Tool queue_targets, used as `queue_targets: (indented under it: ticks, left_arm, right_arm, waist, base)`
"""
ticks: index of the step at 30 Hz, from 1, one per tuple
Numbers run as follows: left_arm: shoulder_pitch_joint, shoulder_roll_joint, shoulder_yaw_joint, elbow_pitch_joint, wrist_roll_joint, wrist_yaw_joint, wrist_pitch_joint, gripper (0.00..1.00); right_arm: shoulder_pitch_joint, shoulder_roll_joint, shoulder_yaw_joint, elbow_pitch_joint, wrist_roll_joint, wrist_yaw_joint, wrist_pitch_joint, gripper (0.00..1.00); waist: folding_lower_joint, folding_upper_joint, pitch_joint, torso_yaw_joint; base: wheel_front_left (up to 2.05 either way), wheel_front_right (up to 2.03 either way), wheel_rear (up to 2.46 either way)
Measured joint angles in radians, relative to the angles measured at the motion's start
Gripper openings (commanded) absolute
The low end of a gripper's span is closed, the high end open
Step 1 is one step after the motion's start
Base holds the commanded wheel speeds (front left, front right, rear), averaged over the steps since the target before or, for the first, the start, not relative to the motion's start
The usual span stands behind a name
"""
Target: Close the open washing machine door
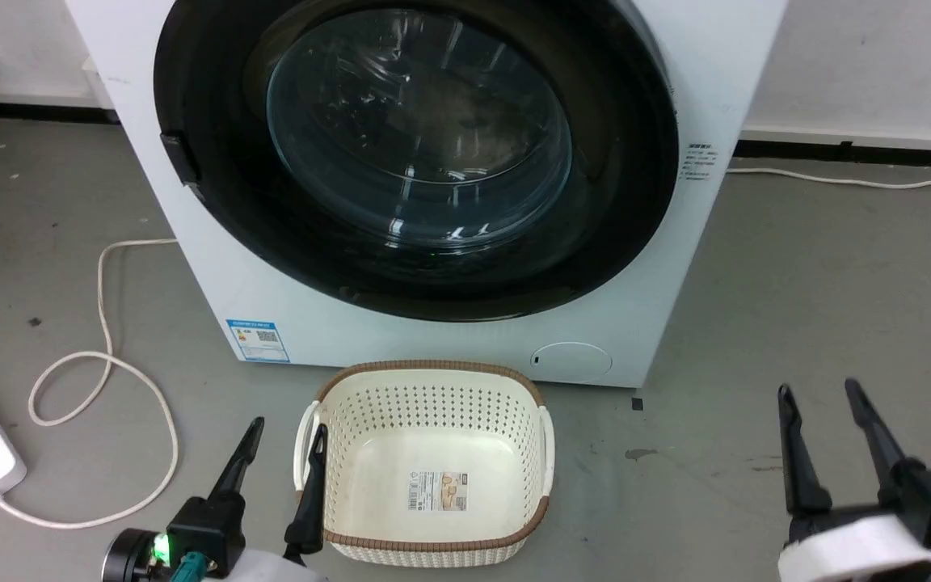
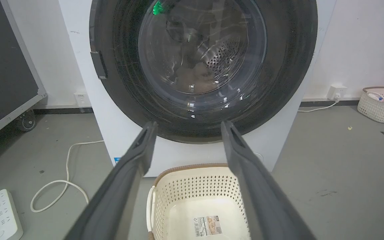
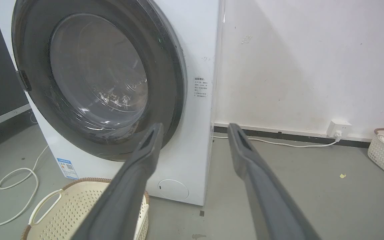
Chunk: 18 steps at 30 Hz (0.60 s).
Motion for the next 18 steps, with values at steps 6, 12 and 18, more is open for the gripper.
queue_targets:
  ticks: [6, 12, 18]
  left_arm:
    - [0.016, -0.006, 0.001, 0.008, 0.0, 0.0, 0.0, 1.0]
    - [0.015, -0.007, 0.0, 0.011, 0.002, 0.0, 0.002, 0.0]
    - [0.015, -0.007, 0.0, 0.009, 0.002, 0.001, 0.011, 0.0]
  right_arm:
    - [0.05, 0.002, 0.012, -0.02, 0.001, 0.0, 0.0, 1.0]
    - [0.05, 0.002, 0.014, -0.018, 0.0, 0.0, 0.0, 0.0]
    - [0.05, 0.002, 0.015, -0.018, 0.0, 0.0, 0.011, 0.0]
  waist:
    - [0.0002, 0.0, -0.01, -0.003]
    - [0.0003, 0.0, -0.012, -0.001]
    - [0.0003, 0.0, -0.012, -0.001]
  base:
    - [0.0, 0.0, 0.0]
    - [0.0, 0.0, 0.0]
    - [0.0, 0.0, 0.0]
